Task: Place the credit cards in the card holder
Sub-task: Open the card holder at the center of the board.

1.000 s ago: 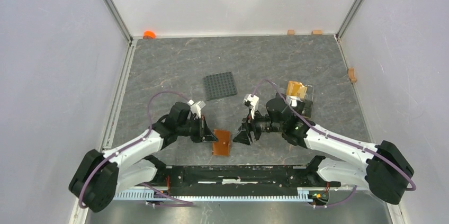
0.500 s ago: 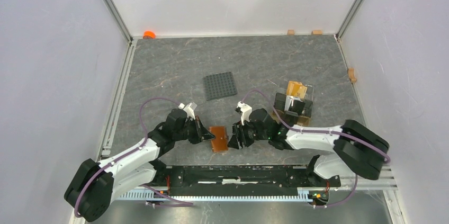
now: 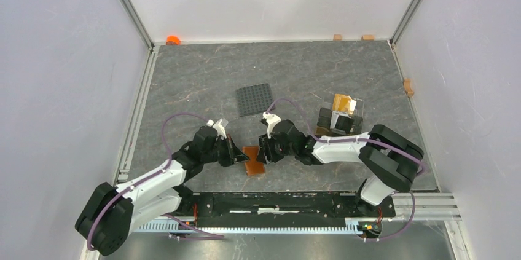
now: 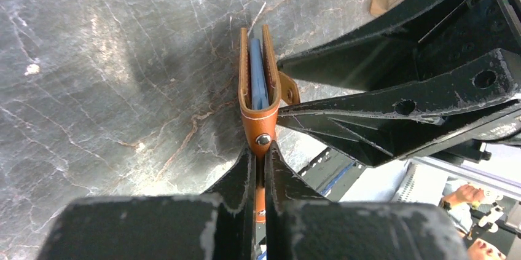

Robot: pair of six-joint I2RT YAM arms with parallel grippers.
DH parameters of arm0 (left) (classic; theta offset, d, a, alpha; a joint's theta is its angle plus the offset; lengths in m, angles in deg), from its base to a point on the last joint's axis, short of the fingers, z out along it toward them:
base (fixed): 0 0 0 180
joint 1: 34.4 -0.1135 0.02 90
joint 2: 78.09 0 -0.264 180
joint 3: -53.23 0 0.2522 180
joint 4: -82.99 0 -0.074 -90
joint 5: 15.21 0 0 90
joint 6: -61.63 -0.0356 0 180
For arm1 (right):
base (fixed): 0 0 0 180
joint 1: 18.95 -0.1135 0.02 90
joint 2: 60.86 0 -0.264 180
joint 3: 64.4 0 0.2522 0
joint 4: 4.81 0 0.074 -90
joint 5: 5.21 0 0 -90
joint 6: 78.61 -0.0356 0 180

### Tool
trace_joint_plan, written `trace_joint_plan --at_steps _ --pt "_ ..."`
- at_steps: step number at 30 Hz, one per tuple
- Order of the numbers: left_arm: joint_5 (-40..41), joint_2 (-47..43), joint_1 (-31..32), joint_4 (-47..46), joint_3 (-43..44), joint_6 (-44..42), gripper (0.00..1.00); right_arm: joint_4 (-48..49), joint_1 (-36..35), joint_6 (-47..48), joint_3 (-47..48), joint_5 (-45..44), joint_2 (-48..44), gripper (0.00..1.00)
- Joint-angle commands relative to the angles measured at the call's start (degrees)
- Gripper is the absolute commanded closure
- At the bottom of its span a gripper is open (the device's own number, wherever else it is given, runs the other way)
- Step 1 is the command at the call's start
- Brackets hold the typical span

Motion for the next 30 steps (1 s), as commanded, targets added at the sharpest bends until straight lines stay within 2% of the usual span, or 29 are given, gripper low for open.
trace_joint_plan --at_steps 1,4,5,7,8,9,11,14,20,30 --pt "0.8 0.3 0.2 -2.5 0.0 0.2 0.98 -3.6 -0.5 2.0 2.2 -6.4 0.9 0.61" --pt "1.6 1.4 0.1 -1.9 0.3 -0.6 0.96 -4.1 -0.5 2.5 1.5 -8.7 -0.9 0.84" --pt "2.2 1.7 0.2 -0.9 0.7 -1.5 0.89 -4.8 -0.4 2.7 1.5 -9.2 -1.9 0.90" --pt "4.2 2.0 0.2 2.7 2.2 -3.9 0.67 -6.4 -0.5 3.4 1.6 -9.7 -3.9 1.00" --pt "5.4 2.0 0.2 4.8 3.2 -5.3 0.54 -7.3 -0.5 3.7 1.6 -9.7 -5.1 1.00" --pt "6.7 1.9 0.1 6.8 4.1 -6.5 0.45 -7.9 -0.5 3.9 1.3 -9.7 -6.2 1.00" --pt "8.2 1.5 0.2 9.5 5.4 -8.1 0.32 -8.8 -0.5 3.9 0.7 -9.2 -8.7 1.00" --pt "7.9 0.6 0.2 11.3 6.9 -9.2 0.19 -9.5 -0.5 3.9 -0.2 -7.6 -12.2 1.00" --pt "1.3 -1.7 0.1 5.4 7.4 -5.2 0.10 -9.5 -0.5 3.2 -1.6 -3.8 -17.7 1.00" --pt "-2.6 0.0 0.3 -1.3 6.0 -1.8 0.06 -9.1 -1.0 3.1 -2.1 -2.4 -21.0 1.00"
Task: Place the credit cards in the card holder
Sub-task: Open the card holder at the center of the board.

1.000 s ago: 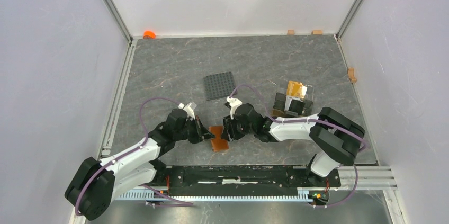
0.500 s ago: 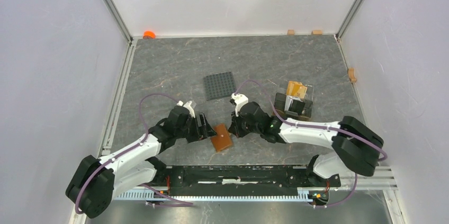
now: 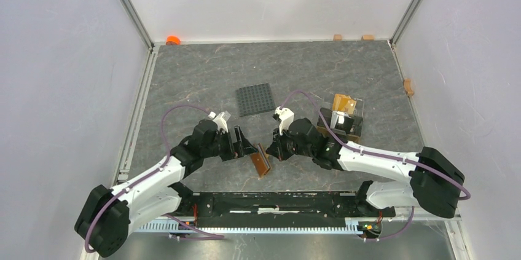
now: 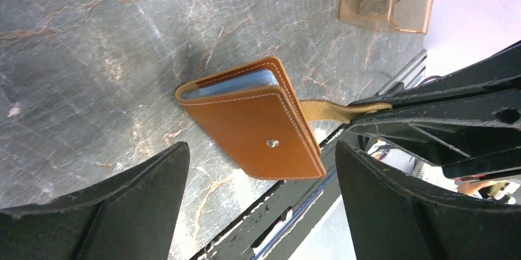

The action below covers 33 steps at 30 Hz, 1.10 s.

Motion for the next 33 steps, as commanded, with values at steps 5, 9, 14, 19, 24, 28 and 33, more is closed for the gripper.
trace_joint_plan --at_steps 5,9,14,19,24,28,33 --pt "-3.5 2.2 0.4 -8.1 -0.6 3.8 0.06 1.6 -1.2 -0.2 -0.4 1.4 -2.2 1.00" --pt "-3.3 2.9 0.4 -7.8 -1.0 3.9 0.11 1.2 -1.5 -0.2 -0.2 1.0 -2.0 1.00" --pt "-3.0 4.7 0.6 -6.7 -1.3 3.1 0.12 1.5 -2.1 0.0 0.1 1.1 -2.6 1.00" --pt "-2.3 5.4 0.9 -6.0 -1.2 2.6 0.19 1.0 -2.2 0.1 0.2 0.7 -2.6 1.00" --pt "-1.3 6.3 1.0 -4.0 -0.8 1.2 0.31 0.9 -2.4 0.1 0.2 0.5 -2.6 1.00" --pt "-0.5 6.8 1.2 -2.3 -1.0 0.6 0.33 0.8 -2.4 0.2 0.3 0.6 -2.6 1.00" --pt "-1.0 7.2 1.3 -3.4 -1.0 0.7 0.31 0.6 -2.5 0.5 0.3 0.6 -2.6 1.00"
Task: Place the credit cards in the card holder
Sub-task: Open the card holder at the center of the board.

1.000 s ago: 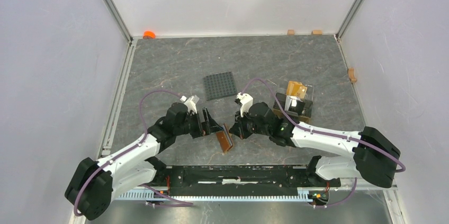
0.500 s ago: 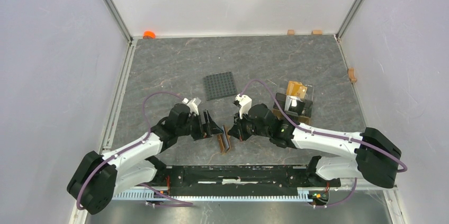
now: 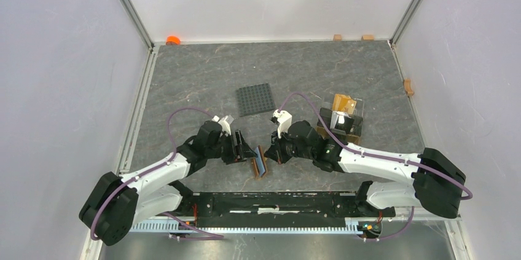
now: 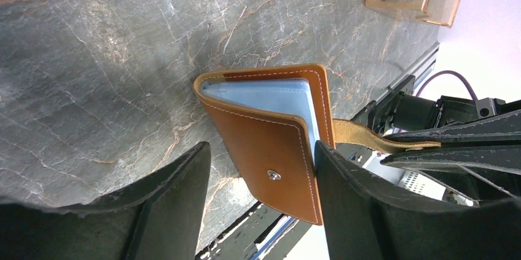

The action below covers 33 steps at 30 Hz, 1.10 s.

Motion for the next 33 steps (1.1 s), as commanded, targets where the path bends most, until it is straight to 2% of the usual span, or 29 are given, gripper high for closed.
trace_joint_plan --at_steps 1,4,21,25,27,33 --pt "0.9 0.1 0.5 0.3 0.0 -1.5 0.29 0.6 -0.4 0.5 0.5 -0.2 -1.3 1.00" --pt "1.2 -0.1 0.7 0.3 0.0 -1.5 0.25 0.7 -0.5 0.6 0.5 0.1 -1.2 1.00" --pt "2.1 3.3 0.7 0.5 0.0 -2.5 0.22 0.6 -1.2 1.5 1.0 0.3 -1.2 1.00" --pt "2.4 3.9 0.7 1.3 -0.1 -3.1 0.36 0.1 -1.3 1.6 1.0 -1.0 -1.5 1.00" --pt "3.1 3.6 0.7 3.4 0.1 -3.8 0.47 -1.9 -1.2 1.5 1.1 -4.0 -1.5 1.00" --pt "5.7 -0.7 0.7 8.6 -0.6 -4.6 0.66 -9.8 -1.1 2.0 1.1 -16.0 -0.5 1.00"
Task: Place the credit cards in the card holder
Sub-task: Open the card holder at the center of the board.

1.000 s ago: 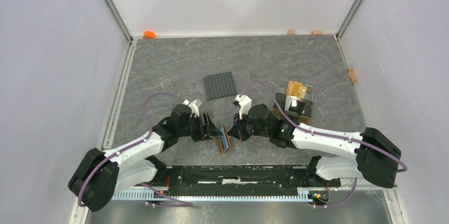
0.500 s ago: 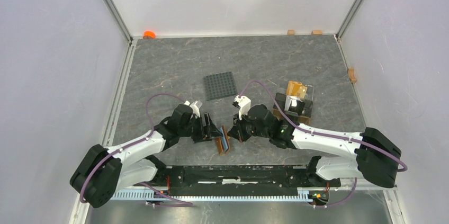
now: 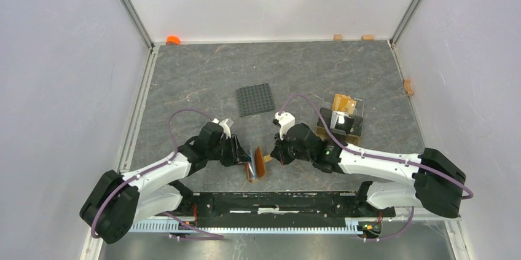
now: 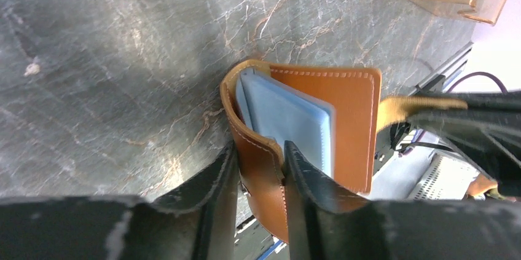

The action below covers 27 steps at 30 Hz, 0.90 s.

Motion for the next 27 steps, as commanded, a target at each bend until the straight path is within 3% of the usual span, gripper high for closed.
trace_joint_plan --at_steps 1,11,16,20,23,27 --pt "4.1 -3.4 0.4 6.1 -1.1 -3.2 0.69 -6.0 0.0 1.3 0.8 -10.0 0.0 1.00" --pt "3.2 -6.8 0.4 3.2 -4.6 -0.8 0.98 -7.2 1.5 1.2 -0.4 -11.5 3.1 0.99" --pt "0.8 -8.7 0.3 -0.3 -4.8 0.7 0.98 -8.8 1.5 2.6 1.5 -11.0 -1.7 0.61" --pt "0.5 -10.7 0.4 -0.4 -4.6 1.1 0.98 -7.6 1.4 3.3 1.8 -9.0 -6.5 0.44" --pt "0.6 -11.0 0.3 -0.5 -5.1 1.4 0.98 -3.4 1.1 2.7 0.6 -4.7 -7.9 0.39" --pt "0.3 -10.6 0.4 -0.9 -5.3 1.7 0.98 3.1 -0.6 0.5 -0.5 -0.2 -6.5 0.39"
